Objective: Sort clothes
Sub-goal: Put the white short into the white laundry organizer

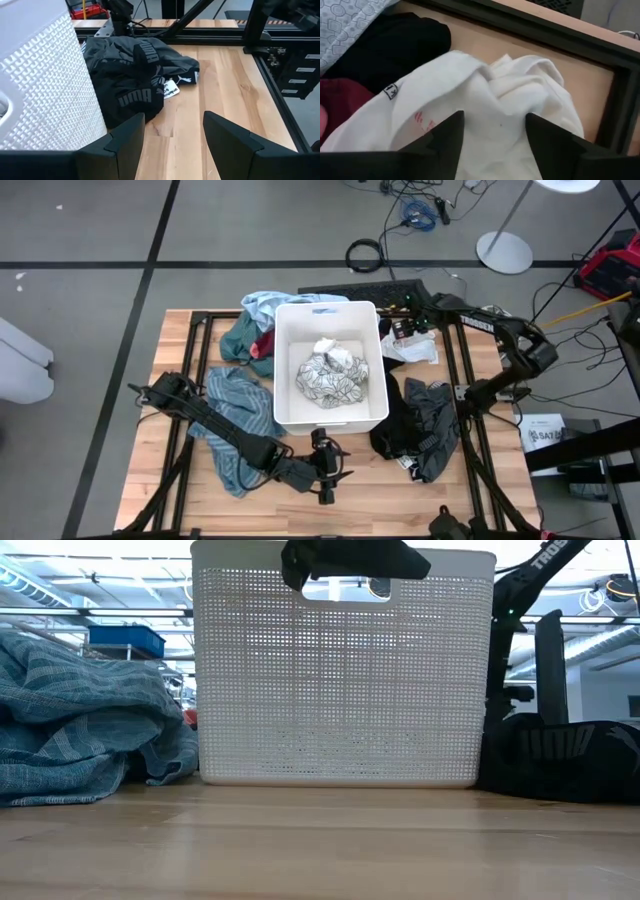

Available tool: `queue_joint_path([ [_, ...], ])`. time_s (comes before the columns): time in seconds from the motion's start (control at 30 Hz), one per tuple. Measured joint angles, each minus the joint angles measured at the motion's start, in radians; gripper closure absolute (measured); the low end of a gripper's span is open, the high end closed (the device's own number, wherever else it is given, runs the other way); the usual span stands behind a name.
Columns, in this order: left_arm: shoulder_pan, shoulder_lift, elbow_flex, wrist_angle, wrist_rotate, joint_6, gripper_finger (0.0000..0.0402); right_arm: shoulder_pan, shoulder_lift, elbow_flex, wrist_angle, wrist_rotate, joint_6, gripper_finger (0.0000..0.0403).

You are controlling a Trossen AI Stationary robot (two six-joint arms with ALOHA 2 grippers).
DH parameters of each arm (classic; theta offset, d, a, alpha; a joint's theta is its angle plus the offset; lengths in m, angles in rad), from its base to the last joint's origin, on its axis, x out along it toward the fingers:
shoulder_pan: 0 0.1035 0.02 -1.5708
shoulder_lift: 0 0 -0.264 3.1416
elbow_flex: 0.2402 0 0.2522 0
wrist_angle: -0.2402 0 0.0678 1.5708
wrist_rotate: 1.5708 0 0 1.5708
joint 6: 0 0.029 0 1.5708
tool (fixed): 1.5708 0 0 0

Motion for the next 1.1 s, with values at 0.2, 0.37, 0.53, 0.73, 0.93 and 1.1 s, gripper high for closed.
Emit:
queue_joint_path([
  [0.2, -0.001, 0.0, 0.0, -0.003, 0.006, 0.0, 0.0189, 0.0, -0.008, 0.0, -0.007, -0.006, -0.07, 0.0369],
  [0.37, 0.0, 0.0, 0.0, -0.007, 0.006, 0.0, 0.0189, 0.009, -0.044, 0.0, -0.032, -0.007, -0.097, 0.0395],
  [0.53, 0.0, 0.0, 0.0, -0.012, 0.007, 0.0, 0.0189, 0.016, -0.168, 0.0, -0.054, -0.007, -0.118, 0.04],
  [0.73, 0.0, 0.0, 0.0, -0.011, 0.007, 0.0, 0.0189, 0.015, -0.412, 0.014, -0.057, -0.054, -0.122, 0.0402],
  [0.93, -0.001, 0.0, 0.0, -0.01, 0.008, -0.001, 0.0189, 0.015, -0.646, 0.078, -0.057, -0.262, -0.108, 0.0402],
  [1.1, -0.001, 0.0, 0.0, -0.004, 0.008, -0.002, 0.0189, 0.016, -0.791, 0.171, -0.081, -0.438, -0.067, 0.0403],
])
